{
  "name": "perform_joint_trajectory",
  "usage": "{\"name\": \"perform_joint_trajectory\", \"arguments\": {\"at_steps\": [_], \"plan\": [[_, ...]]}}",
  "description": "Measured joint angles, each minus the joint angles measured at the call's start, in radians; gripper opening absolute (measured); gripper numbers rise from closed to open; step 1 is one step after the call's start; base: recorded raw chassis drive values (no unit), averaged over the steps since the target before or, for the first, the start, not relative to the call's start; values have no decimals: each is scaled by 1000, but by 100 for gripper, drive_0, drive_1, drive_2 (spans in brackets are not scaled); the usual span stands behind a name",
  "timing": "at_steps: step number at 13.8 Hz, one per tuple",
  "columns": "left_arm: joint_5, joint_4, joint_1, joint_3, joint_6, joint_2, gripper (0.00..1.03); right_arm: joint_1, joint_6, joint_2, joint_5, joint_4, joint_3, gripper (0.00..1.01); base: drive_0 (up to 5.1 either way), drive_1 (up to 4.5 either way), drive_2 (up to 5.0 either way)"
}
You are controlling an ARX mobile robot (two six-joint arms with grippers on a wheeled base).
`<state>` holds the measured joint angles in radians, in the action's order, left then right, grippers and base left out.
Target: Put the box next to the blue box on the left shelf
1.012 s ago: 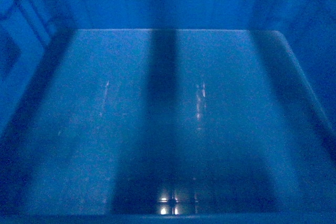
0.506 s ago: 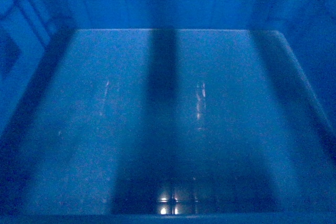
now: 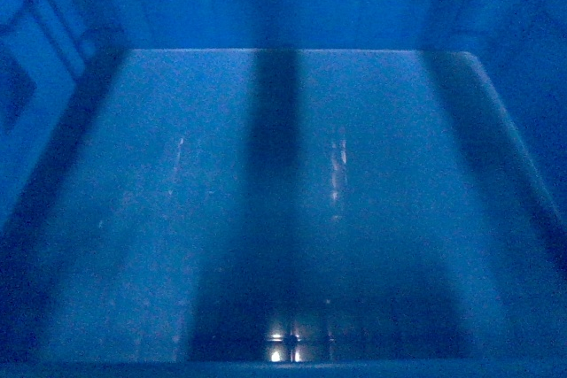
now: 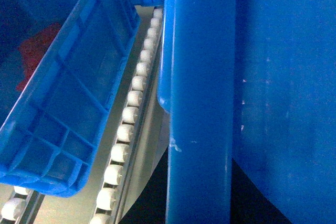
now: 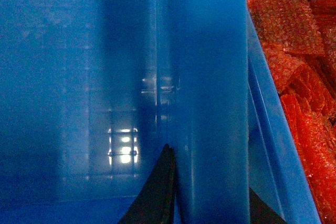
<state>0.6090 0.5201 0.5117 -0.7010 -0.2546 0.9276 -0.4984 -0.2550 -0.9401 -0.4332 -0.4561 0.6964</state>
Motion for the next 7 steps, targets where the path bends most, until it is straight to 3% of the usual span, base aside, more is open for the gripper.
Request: {"name": "perform_joint_trajectory", "arguments": {"at_steps": [5, 6, 7], "plan": [[17, -27, 1, 5, 13, -1, 12, 0, 0, 0, -1, 1, 0, 13, 0, 0, 0], [179, -360, 52, 156, 100, -27, 14, -46, 69, 21, -171, 270, -106, 14, 0, 0, 0], [250, -450, 60, 156, 154, -29, 17, -74, 100, 27, -249, 340, -107, 16, 0, 0, 0]]}}
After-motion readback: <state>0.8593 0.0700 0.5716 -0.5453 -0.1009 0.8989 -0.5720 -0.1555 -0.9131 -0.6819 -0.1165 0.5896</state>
